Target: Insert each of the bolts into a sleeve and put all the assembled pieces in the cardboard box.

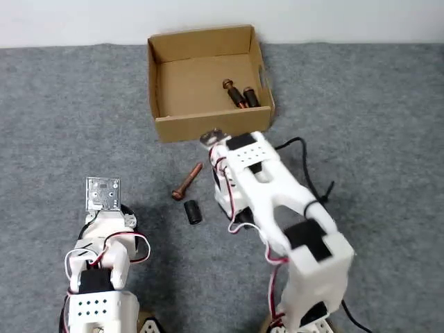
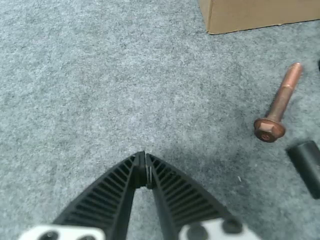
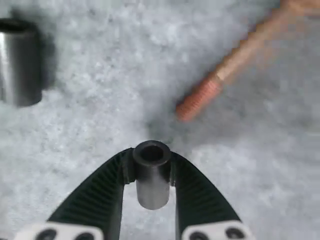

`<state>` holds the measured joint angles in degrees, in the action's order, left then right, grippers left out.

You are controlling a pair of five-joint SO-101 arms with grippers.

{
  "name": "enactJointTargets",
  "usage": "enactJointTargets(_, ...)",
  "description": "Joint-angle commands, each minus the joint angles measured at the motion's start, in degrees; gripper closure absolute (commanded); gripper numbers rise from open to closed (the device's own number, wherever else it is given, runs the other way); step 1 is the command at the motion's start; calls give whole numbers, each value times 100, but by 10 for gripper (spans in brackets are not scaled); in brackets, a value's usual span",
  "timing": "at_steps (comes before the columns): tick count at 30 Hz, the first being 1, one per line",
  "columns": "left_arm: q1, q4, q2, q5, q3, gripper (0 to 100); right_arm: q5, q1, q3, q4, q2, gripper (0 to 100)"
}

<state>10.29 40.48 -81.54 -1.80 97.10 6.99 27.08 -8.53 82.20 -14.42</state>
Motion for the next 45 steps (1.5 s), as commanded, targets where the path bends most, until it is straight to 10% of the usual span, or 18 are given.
enactJointTargets(1, 44, -167, -44, 44, -31, 995, -360, 40, -70, 593, 1051, 991)
enactJointTargets(21, -273, -132, -9, 62, -84, 995, -1662, -2035, -2277, 699, 6035, 991)
enactJointTargets(37, -1231, 2752, 26, 686, -2703, 995, -1618, -3073, -5090, -22, 9059, 991)
enactJointTargets(45, -1626, 2760, 220, 677, -2888, 995, -1301, -3064, -5635, -154, 10185, 991)
